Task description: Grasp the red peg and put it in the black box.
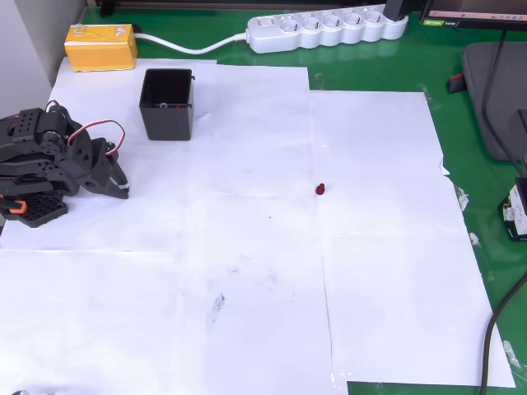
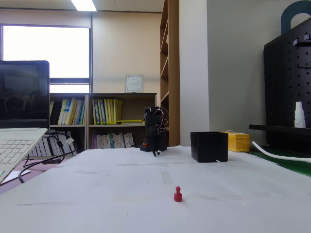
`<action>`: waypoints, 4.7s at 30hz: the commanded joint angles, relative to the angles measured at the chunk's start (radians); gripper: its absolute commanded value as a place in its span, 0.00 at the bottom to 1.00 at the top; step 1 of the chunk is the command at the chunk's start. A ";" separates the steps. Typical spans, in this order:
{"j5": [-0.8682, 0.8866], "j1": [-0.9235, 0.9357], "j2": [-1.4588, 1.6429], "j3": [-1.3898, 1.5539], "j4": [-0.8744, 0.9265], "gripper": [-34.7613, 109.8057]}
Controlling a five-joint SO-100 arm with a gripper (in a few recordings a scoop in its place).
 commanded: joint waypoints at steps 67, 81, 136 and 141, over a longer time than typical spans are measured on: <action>0.018 0.008 -0.106 -0.083 0.077 0.24; 0.107 -0.057 0.439 -0.080 -0.894 0.24; 0.015 0.005 2.353 0.528 -2.758 0.27; 0.002 0.006 2.413 0.589 -2.796 0.29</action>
